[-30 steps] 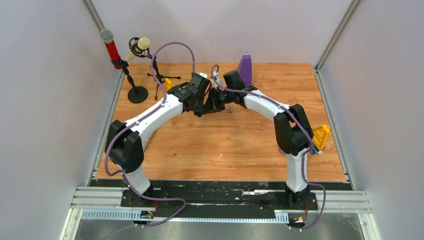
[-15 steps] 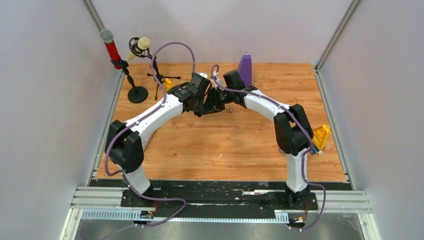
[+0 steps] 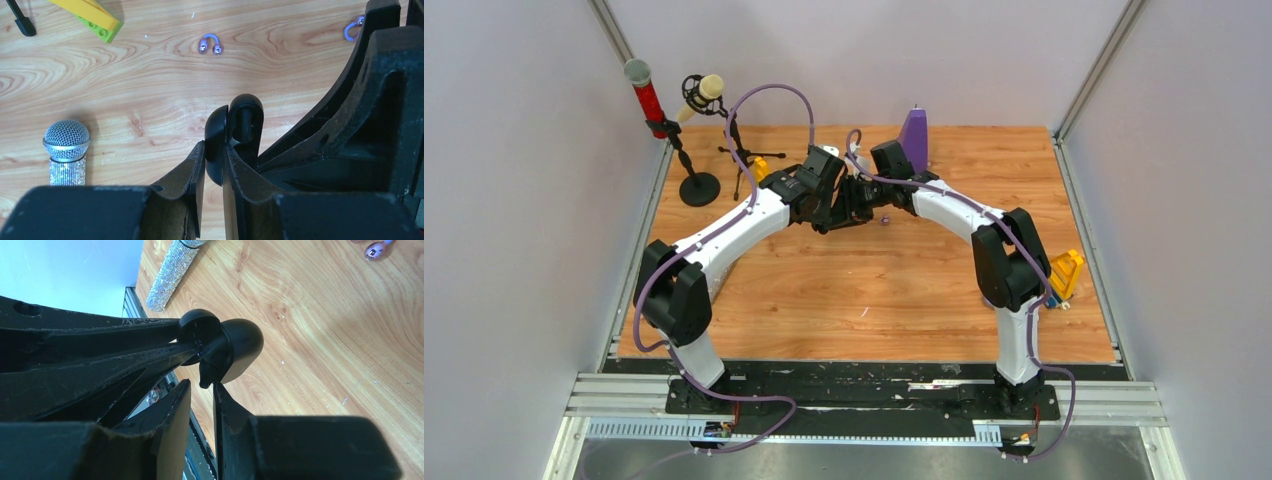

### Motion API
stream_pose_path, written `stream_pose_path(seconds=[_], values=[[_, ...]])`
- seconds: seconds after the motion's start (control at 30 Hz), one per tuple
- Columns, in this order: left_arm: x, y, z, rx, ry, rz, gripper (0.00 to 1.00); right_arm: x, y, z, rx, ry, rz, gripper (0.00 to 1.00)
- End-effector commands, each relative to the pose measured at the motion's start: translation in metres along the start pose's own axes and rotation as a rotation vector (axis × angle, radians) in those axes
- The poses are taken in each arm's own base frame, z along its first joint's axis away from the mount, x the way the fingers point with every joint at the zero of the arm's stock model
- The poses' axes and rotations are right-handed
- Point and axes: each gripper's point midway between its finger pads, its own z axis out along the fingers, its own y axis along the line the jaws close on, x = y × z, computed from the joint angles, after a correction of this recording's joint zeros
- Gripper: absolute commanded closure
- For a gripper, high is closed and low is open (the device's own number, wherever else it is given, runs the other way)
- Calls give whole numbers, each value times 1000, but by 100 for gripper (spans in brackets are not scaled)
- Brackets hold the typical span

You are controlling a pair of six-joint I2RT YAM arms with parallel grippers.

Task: Insert the wireless bluetooth earbuds into the charging case
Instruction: Place the earbud in the charging case.

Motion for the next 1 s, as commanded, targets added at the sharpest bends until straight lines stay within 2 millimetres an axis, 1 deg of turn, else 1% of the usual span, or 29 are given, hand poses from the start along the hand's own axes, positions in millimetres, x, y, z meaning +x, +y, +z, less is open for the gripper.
stream_pose_path(seconds=[0.0, 0.23, 0.5, 0.63, 0.7, 0.77, 0.87, 0.97], values=[[-24, -3, -21, 33, -98, -33, 75, -16, 39, -16, -77, -46, -88, 76], [-25, -2, -23, 36, -108, -32, 75, -15, 44, -20, -85, -48, -105, 75], [-24, -3, -23, 41, -107, -30, 75, -14, 45, -19, -102, -40, -101, 76], [-24, -3, -23, 43, -109, -23, 75, -12, 45, -24, -114, -37, -124, 76], [-24, -4, -23, 48, -110, -17, 75, -9, 42, -32, -133, -31, -175, 76], [-25, -6, -24, 66, -111, -2, 75, -6, 37, -43, -156, -27, -228, 73], [-24, -12, -25, 107, -115, 27, 75, -1, 24, -66, -185, -24, -296, 65], [-21, -24, -28, 184, -109, 61, 76, 5, 7, -87, -190, -19, -383, 56]])
